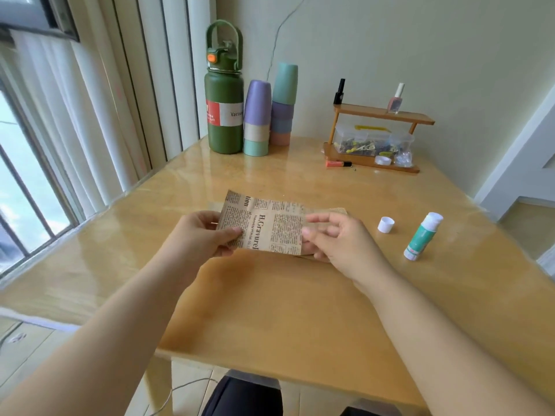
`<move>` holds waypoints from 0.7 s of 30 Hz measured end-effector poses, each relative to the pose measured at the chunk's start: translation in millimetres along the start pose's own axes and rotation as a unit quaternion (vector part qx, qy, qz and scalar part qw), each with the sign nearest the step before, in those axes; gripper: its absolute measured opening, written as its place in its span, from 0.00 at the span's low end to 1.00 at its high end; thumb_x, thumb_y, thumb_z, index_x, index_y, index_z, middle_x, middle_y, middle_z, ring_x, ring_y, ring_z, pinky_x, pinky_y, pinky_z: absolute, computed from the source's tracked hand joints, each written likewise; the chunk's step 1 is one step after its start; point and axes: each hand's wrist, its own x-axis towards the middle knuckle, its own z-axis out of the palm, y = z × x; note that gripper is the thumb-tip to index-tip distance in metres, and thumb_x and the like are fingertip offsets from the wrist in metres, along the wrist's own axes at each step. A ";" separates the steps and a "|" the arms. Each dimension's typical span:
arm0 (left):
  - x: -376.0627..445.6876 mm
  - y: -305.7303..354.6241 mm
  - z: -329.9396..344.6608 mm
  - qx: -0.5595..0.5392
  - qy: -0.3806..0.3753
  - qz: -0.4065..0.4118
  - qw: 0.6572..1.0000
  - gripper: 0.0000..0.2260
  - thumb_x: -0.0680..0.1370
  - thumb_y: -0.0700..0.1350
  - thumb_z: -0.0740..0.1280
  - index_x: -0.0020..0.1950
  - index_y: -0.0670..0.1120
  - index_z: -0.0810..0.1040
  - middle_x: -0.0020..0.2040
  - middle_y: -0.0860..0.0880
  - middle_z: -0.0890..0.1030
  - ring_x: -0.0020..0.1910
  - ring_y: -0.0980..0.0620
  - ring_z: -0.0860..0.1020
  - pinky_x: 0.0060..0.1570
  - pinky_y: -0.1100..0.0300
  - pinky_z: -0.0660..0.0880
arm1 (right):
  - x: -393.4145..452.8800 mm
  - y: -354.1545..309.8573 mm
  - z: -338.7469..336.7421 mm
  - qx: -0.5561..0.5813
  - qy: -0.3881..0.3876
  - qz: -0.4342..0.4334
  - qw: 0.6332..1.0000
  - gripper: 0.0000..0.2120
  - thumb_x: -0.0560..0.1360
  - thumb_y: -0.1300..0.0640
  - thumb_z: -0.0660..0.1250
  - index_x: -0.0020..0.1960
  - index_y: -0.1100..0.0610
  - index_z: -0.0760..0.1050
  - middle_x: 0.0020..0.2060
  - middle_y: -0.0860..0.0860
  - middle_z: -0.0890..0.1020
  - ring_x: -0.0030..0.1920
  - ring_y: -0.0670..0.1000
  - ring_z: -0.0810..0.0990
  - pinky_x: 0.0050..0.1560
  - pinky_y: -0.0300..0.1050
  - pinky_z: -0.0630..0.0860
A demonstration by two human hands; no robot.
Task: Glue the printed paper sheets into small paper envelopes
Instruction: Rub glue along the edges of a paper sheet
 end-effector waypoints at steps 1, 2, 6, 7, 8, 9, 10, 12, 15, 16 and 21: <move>7.6 -1.0 -3.0 0.010 0.026 0.001 1.000 0.12 0.72 0.34 0.71 0.54 0.37 0.77 0.45 0.40 0.83 0.34 0.50 0.81 0.31 0.64 0.78 | 8.9 -1.1 -3.4 -0.038 0.026 -0.004 0.999 0.10 0.74 0.57 0.70 0.55 0.53 0.76 0.43 0.47 0.85 0.43 0.48 0.82 0.44 0.39 0.77; 13.8 -2.3 -5.7 0.030 0.050 0.005 0.998 0.15 0.72 0.34 0.71 0.58 0.39 0.76 0.44 0.40 0.82 0.35 0.49 0.81 0.31 0.63 0.78 | 17.6 0.2 -8.8 -0.101 0.046 -0.010 0.994 0.13 0.74 0.55 0.70 0.57 0.52 0.75 0.47 0.46 0.83 0.48 0.46 0.81 0.49 0.38 0.76; 25.9 -7.7 -11.3 0.172 0.119 0.025 0.977 0.28 0.72 0.37 0.72 0.70 0.46 0.67 0.43 0.46 0.80 0.32 0.48 0.79 0.29 0.57 0.79 | 41.5 8.6 -26.8 -0.351 -0.045 0.022 0.935 0.29 0.73 0.48 0.69 0.72 0.46 0.62 0.67 0.46 0.69 0.68 0.49 0.68 0.58 0.41 0.67; 26.0 -8.2 -10.3 0.206 0.131 0.040 0.969 0.28 0.72 0.37 0.71 0.71 0.47 0.66 0.44 0.47 0.79 0.31 0.48 0.78 0.27 0.60 0.78 | 45.4 11.0 -28.6 -0.386 -0.078 0.031 0.919 0.33 0.73 0.46 0.69 0.74 0.46 0.58 0.70 0.47 0.65 0.70 0.49 0.65 0.61 0.42 0.66; 25.4 -8.9 -8.5 0.245 0.141 0.059 0.958 0.28 0.72 0.37 0.70 0.71 0.47 0.66 0.46 0.49 0.77 0.34 0.48 0.78 0.27 0.64 0.76 | 48.8 13.2 -29.2 -0.406 -0.104 0.035 0.907 0.36 0.73 0.45 0.68 0.75 0.46 0.55 0.73 0.48 0.62 0.72 0.49 0.62 0.65 0.42 0.63; 24.6 -10.4 -6.7 0.290 0.147 0.079 0.942 0.28 0.72 0.38 0.70 0.70 0.47 0.66 0.50 0.49 0.75 0.41 0.47 0.78 0.33 0.66 0.75 | 51.1 15.0 -29.1 -0.413 -0.119 0.035 0.902 0.37 0.73 0.44 0.68 0.76 0.47 0.53 0.75 0.48 0.59 0.73 0.49 0.59 0.67 0.42 0.61; 24.2 -12.9 -5.3 0.339 0.153 0.096 0.923 0.28 0.71 0.39 0.70 0.70 0.47 0.66 0.56 0.47 0.73 0.51 0.45 0.75 0.44 0.64 0.73 | 52.2 16.9 -28.6 -0.412 -0.123 0.037 0.902 0.38 0.73 0.43 0.67 0.76 0.47 0.52 0.75 0.47 0.59 0.73 0.49 0.59 0.68 0.41 0.60; 23.4 -16.0 -3.2 0.417 0.168 0.120 0.885 0.29 0.70 0.41 0.70 0.70 0.48 0.67 0.66 0.46 0.65 0.63 0.43 0.64 0.60 0.55 0.65 | 51.8 18.8 -27.0 -0.404 -0.112 0.039 0.907 0.38 0.73 0.42 0.67 0.76 0.46 0.53 0.73 0.47 0.63 0.72 0.49 0.63 0.65 0.40 0.62; 19.2 -11.4 3.8 0.468 0.143 0.166 0.856 0.26 0.70 0.43 0.70 0.67 0.49 0.70 0.66 0.47 0.65 0.64 0.43 0.63 0.62 0.51 0.63 | 46.0 17.7 -25.1 -0.430 -0.066 0.022 0.900 0.32 0.73 0.41 0.67 0.73 0.47 0.62 0.68 0.46 0.70 0.67 0.49 0.69 0.57 0.39 0.66; 17.1 -8.3 8.7 0.468 0.122 0.179 0.857 0.24 0.71 0.43 0.71 0.66 0.49 0.72 0.65 0.47 0.67 0.63 0.43 0.65 0.61 0.51 0.64 | 43.8 17.2 -24.5 -0.448 -0.045 0.006 0.893 0.28 0.73 0.40 0.67 0.70 0.47 0.67 0.66 0.46 0.73 0.65 0.49 0.71 0.56 0.39 0.67; 3.1 -0.1 38.4 0.446 -0.005 0.244 0.861 0.19 0.73 0.46 0.70 0.64 0.50 0.74 0.61 0.52 0.73 0.60 0.49 0.72 0.58 0.56 0.68 | 33.4 17.5 -25.9 -0.514 -0.024 -0.074 0.854 0.18 0.76 0.40 0.61 0.59 0.49 0.76 0.53 0.45 0.81 0.55 0.49 0.76 0.52 0.45 0.73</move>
